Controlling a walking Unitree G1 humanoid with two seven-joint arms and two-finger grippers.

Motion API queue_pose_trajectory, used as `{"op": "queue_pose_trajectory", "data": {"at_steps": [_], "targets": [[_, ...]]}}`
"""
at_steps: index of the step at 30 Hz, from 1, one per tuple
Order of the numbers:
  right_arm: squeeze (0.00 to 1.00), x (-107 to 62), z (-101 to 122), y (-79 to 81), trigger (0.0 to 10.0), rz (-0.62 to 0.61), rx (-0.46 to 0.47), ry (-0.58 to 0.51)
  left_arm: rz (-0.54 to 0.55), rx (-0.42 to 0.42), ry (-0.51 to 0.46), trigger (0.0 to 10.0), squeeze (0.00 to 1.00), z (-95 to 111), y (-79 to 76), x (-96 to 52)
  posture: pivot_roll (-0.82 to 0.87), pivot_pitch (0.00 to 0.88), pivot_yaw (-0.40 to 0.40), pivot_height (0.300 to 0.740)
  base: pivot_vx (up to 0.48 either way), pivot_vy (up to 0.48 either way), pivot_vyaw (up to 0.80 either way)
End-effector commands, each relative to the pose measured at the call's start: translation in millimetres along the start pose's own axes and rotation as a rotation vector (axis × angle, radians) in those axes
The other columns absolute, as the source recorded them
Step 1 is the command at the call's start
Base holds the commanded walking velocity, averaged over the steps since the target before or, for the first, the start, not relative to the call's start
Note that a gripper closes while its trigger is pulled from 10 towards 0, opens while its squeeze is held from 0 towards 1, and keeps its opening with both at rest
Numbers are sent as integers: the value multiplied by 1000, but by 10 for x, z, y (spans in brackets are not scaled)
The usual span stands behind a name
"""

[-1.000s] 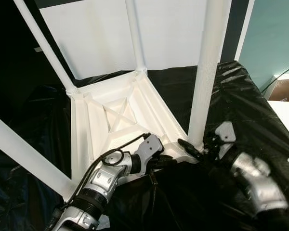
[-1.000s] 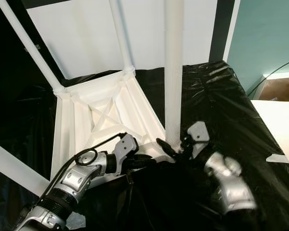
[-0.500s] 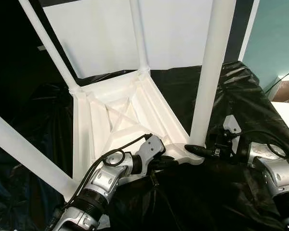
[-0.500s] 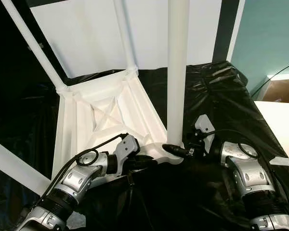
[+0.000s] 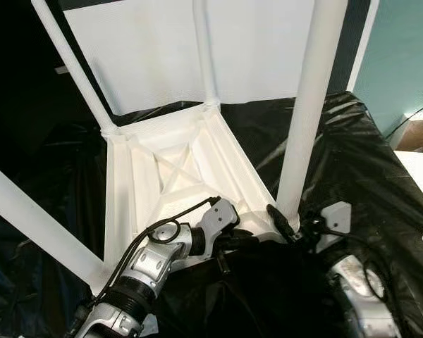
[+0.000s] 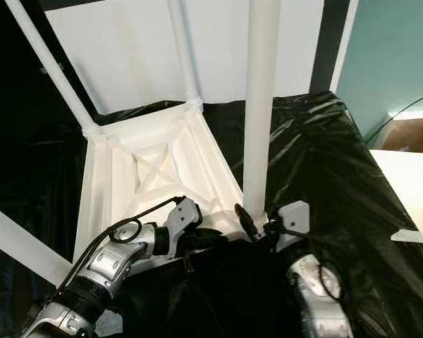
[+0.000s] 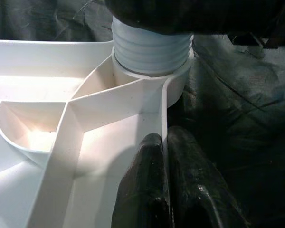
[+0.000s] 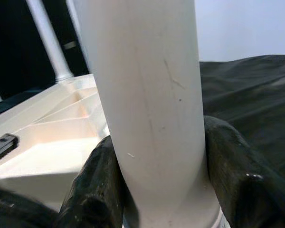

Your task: Building children table

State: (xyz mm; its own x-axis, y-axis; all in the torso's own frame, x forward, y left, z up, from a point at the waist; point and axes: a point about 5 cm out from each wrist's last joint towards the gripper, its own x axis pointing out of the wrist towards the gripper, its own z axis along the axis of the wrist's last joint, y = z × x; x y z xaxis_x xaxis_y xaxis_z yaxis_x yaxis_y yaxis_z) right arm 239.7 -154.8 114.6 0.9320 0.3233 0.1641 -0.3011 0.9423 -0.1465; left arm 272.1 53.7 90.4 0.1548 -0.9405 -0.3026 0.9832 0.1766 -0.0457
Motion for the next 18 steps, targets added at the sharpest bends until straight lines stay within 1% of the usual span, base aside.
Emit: {"op": "queue_pose_trajectory", "data": {"at_steps": [1, 4, 6, 7, 8, 9, 10, 11, 13, 14, 15, 16, 17, 18], "targets": [[0, -37, 13, -243, 0, -176, -64, 11, -66, -142, 23, 10000, 0, -321, -171, 8, -52, 0, 66, 740, 0, 0, 0], [0, -32, 16, -151, 0, -127, -74, 6, -69, -140, 21, 10000, 0, -314, -172, 16, -55, 0, 66, 740, 0, 0, 0], [0, -28, 6, -141, 0, -122, -75, 11, -69, -140, 21, 10000, 0, -314, -173, 17, -55, 0, 66, 740, 0, 0, 0], [0, -16, -11, -120, 10000, -92, -66, 20, -70, -140, 20, 10000, 0, -313, -174, 21, -59, 0, 66, 740, 0, 0, 0], [0, -8, -23, -105, 10000, -71, -59, 26, -70, -140, 20, 10000, 0, -313, -176, 23, -59, 0, 66, 740, 0, 0, 0], [1000, 18, -39, -69, 10000, 31, -9, 39, -70, -141, 21, 10000, 0, -319, -182, 26, -58, 0, 65, 740, 0, 0, 0], [1000, 18, -39, -69, 10000, 31, -9, 39, -70, -141, 21, 10000, 0, -319, -182, 26, -58, 0, 65, 740, 0, 0, 0], [1000, 30, -55, -61, 10000, 76, 8, 56, -70, -141, 21, 10000, 0, -321, -185, 28, -58, 0, 65, 740, 0, 0, 0], [1000, 57, -69, -75, 10000, 123, -15, 66, -70, -142, 21, 10000, 0, -325, -189, 31, -57, 0, 65, 740, 0, 0, 0], [0, 88, -89, -114, 10000, 151, -28, 88, -68, -143, 21, 10000, 0, -328, -190, 31, -57, 0, 62, 740, 0, 0, 0], [0, 88, -89, -114, 10000, 151, -28, 88, -68, -143, 21, 10000, 0, -328, -190, 31, -57, 0, 62, 740, 0, 0, 0], [0, 121, -92, -150, 10000, 181, -32, 97, -67, -143, 21, 10000, 0, -331, -190, 30, -57, 0, 61, 740, 0, 0, 0], [0, 149, -83, -173, 10000, 218, -32, 102, -64, -142, 22, 10000, 0, -335, -189, 30, -55, 0, 60, 740, 0, 0, 0], [0, 178, -56, -179, 10000, 281, -28, 102, -60, -141, 24, 10000, 0, -339, -187, 30, -56, 0, 59, 740, 0, 0, 0]]}}
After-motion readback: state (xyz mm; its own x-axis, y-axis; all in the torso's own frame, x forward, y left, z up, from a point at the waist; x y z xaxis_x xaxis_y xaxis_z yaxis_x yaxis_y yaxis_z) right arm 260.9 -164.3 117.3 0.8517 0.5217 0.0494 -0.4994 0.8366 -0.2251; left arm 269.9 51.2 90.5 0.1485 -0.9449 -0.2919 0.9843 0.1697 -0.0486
